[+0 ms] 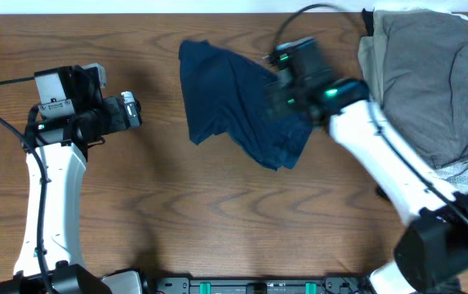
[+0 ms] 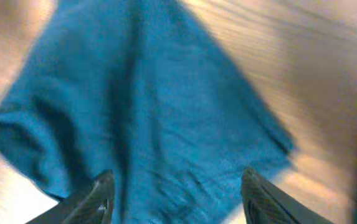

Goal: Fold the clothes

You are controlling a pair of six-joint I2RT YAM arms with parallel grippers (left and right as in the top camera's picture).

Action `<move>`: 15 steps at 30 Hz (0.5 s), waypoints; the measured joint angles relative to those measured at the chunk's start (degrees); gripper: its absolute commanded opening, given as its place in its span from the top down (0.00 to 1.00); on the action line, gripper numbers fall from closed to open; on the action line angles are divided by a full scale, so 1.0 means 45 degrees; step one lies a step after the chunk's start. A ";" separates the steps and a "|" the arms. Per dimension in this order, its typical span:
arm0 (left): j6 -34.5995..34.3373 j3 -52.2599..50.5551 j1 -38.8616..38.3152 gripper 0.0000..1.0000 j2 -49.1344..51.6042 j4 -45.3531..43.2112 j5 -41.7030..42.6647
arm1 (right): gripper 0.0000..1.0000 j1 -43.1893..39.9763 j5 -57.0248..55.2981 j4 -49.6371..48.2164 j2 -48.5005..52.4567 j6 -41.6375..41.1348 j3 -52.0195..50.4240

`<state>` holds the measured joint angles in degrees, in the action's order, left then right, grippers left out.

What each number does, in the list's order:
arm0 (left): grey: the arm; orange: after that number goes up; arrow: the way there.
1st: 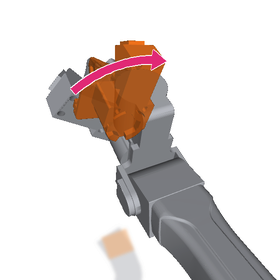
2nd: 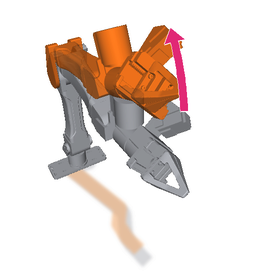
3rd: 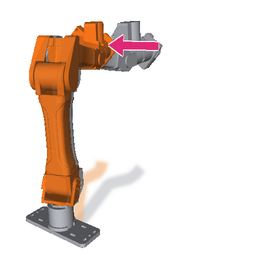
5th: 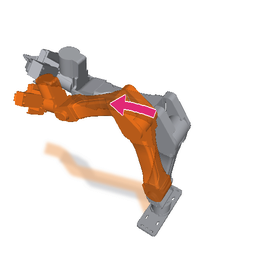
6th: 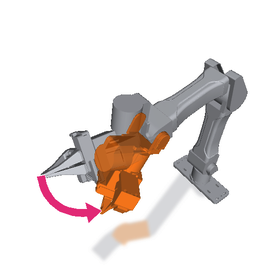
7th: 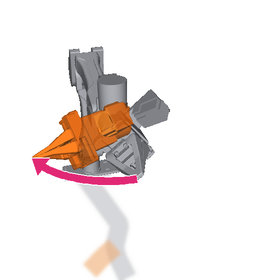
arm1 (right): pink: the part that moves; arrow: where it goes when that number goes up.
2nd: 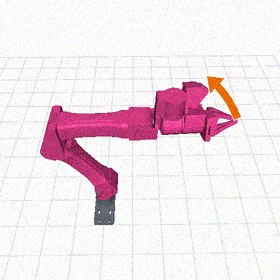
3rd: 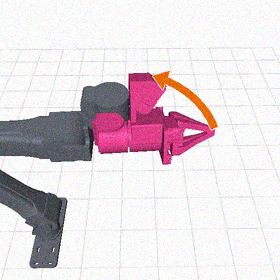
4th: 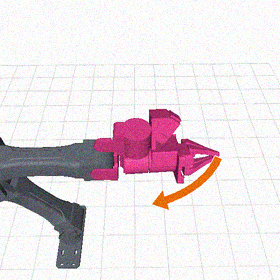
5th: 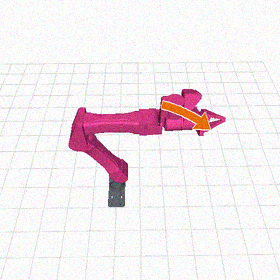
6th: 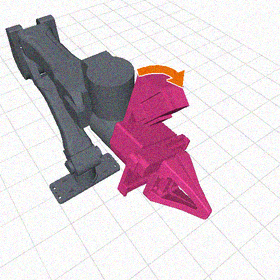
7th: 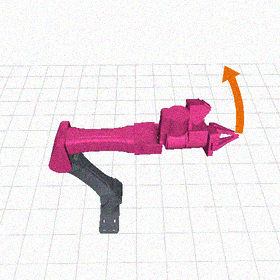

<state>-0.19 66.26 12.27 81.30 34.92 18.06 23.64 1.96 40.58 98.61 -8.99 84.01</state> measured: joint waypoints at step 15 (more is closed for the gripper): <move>0.0884 0.0000 -0.0991 0.02 0.0107 0.0253 -0.0034 | 0.34 -0.1705 0.0481 0.2351 0.1831 -0.1467 0.0034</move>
<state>3.79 66.26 7.81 81.78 36.05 17.91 15.97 4.12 51.16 106.85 -15.59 84.16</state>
